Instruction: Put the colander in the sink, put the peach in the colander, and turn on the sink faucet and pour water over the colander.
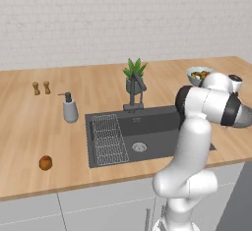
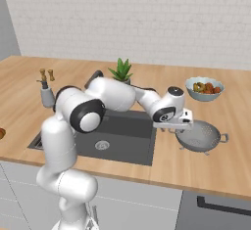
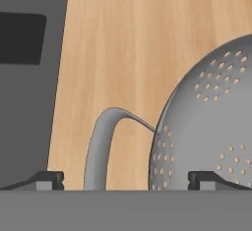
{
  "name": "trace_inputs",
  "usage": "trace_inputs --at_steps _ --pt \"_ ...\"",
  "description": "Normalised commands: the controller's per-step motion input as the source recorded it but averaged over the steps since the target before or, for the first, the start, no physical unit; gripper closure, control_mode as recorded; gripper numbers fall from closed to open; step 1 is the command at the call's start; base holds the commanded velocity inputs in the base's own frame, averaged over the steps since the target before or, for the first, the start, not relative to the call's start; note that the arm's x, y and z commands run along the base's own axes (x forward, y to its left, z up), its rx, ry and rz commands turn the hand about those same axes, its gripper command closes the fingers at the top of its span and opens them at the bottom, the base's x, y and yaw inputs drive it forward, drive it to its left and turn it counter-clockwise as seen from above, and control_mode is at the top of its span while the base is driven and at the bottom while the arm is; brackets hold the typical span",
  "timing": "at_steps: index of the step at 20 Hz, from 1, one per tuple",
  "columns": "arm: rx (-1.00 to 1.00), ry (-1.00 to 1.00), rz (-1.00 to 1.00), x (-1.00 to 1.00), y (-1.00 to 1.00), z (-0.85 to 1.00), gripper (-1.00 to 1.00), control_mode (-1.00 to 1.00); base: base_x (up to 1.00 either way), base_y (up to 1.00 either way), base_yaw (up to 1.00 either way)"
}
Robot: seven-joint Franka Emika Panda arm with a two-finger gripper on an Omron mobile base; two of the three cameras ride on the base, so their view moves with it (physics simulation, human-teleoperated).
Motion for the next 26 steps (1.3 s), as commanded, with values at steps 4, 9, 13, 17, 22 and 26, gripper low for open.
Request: trace_inputs --at_steps 4,9,13,17,22,26 --pt "0.01 0.0 0.0 0.12 -0.17 -0.1 -1.0 -1.0 0.0 0.0 0.0" --pt "0.0 0.0 0.0 0.03 -0.04 -0.09 -1.0 -1.0 0.0 0.0 0.0" --pt "0.0 0.0 0.0 0.0 0.0 -0.19 -1.0 -1.0 0.0 0.0 0.0" --pt "0.0 0.0 0.0 0.0 0.0 -0.24 -1.0 -1.0 0.0 0.0 0.0" --pt "0.0 0.0 0.0 0.0 0.0 -0.08 1.0 -1.0 0.0 0.0 0.0" --pt "0.0 0.0 0.0 0.0 0.0 0.0 1.0 -1.0 0.0 0.0 0.0"
